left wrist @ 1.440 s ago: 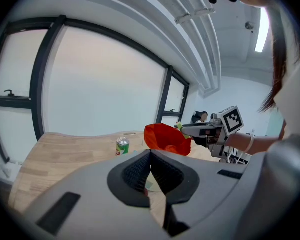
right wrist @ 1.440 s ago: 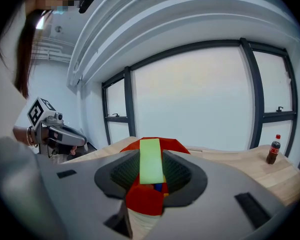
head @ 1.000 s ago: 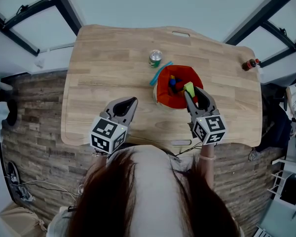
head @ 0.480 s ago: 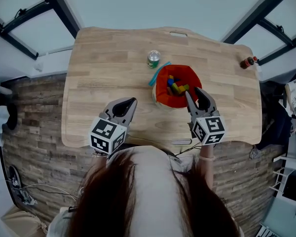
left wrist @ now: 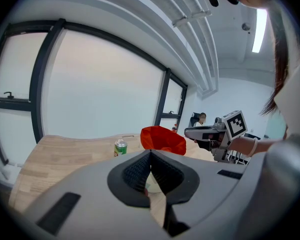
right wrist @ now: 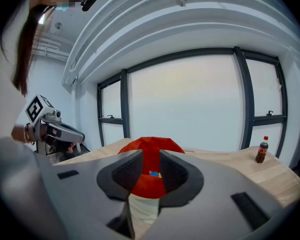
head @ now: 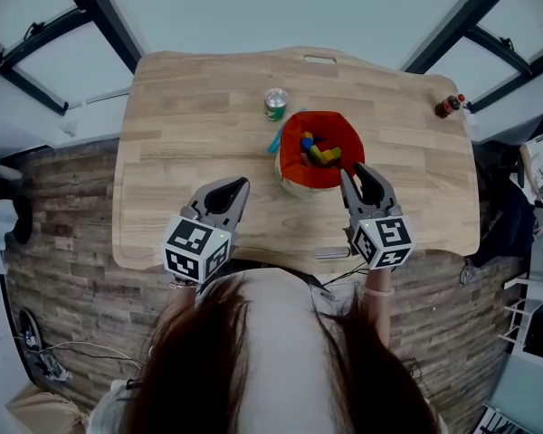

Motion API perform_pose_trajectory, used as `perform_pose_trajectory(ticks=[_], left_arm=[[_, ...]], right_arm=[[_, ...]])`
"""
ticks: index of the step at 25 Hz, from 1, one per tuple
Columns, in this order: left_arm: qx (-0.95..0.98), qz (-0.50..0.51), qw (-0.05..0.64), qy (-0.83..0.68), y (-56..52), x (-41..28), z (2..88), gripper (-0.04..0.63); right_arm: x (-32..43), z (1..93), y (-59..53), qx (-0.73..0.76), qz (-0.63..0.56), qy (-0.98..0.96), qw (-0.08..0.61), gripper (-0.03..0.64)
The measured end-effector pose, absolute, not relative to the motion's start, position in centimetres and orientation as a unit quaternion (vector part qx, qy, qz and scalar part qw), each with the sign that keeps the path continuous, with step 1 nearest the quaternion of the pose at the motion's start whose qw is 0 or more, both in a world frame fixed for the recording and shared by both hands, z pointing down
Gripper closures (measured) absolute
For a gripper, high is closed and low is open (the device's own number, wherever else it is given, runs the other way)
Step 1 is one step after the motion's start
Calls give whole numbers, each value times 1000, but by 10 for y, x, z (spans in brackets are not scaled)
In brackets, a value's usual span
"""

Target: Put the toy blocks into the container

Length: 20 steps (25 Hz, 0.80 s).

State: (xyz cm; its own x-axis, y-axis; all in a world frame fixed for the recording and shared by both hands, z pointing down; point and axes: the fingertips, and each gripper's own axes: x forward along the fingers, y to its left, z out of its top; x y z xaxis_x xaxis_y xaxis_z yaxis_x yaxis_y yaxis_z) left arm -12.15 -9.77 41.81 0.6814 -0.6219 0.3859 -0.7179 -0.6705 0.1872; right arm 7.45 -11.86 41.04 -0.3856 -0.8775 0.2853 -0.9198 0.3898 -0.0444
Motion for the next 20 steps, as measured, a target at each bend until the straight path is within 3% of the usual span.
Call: perform_pose_trajectory(ticks=[6,20], left_arm=[[903,152,164,-368,-84,-114,419,586],[903,154,159,-367,-53,-92,418,586]], right_arm=[[82,407,-102,551,94,-823,100,546],[102,411,-67,556,102,-821,87,571]])
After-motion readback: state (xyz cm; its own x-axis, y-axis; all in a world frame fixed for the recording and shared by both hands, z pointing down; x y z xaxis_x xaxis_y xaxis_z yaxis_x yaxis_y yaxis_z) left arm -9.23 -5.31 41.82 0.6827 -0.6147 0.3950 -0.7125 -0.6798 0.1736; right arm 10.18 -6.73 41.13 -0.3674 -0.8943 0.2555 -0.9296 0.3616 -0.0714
